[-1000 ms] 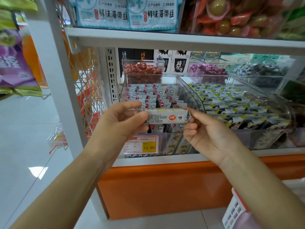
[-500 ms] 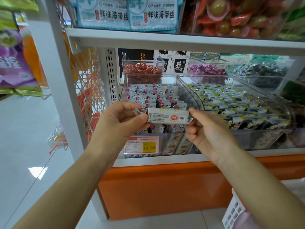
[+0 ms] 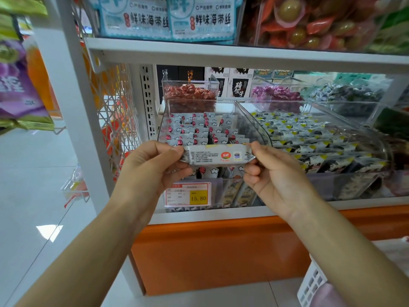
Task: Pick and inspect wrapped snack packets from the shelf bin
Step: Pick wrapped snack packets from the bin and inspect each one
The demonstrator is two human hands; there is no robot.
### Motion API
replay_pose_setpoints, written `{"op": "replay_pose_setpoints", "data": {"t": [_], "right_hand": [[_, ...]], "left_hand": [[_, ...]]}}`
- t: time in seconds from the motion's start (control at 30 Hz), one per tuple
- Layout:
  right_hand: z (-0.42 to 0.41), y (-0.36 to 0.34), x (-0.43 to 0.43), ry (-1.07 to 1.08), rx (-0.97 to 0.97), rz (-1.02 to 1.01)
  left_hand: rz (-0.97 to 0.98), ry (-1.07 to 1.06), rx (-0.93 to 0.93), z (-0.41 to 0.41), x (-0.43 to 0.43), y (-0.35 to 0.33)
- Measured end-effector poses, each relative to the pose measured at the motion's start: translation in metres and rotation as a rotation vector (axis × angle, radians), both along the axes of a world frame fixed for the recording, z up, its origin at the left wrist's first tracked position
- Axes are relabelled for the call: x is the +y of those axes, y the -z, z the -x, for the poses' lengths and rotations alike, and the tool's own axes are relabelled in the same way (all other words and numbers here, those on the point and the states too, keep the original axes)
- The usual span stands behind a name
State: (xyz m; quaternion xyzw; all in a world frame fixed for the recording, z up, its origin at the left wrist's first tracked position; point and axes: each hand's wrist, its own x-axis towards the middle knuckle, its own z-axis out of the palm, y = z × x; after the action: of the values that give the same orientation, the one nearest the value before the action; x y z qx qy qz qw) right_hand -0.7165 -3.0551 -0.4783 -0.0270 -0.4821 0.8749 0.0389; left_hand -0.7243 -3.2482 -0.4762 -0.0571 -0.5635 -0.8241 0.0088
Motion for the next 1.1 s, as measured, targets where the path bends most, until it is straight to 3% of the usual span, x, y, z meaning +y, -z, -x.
{"op": "replay_pose_setpoints", "data": {"t": [0.2,0.4,0.63,0.87,1.1], "right_hand": [[-0.001,0.000,-0.001,0.003,0.039,-0.038],[-0.003,0.001,0.000,0.052,0.059,-0.258],[-0.006,-0.003,0.004,0.044,0.031,-0.268],[-0.005,-0.001,0.009,-0.001,0.106,-0.327],[-0.003,0.003,0.007,0.006,0.144,-0.313]], "left_hand": [[0.004,0.009,0.018,-0.001,-0.001,0.000],[0.029,0.017,0.052,0.001,-0.004,0.002],[0.243,0.006,0.157,0.001,-0.005,0.002],[0.216,0.065,0.091,0.001,-0.005,0.001],[0.472,-0.008,0.154,0.000,-0.003,0.004]]}}
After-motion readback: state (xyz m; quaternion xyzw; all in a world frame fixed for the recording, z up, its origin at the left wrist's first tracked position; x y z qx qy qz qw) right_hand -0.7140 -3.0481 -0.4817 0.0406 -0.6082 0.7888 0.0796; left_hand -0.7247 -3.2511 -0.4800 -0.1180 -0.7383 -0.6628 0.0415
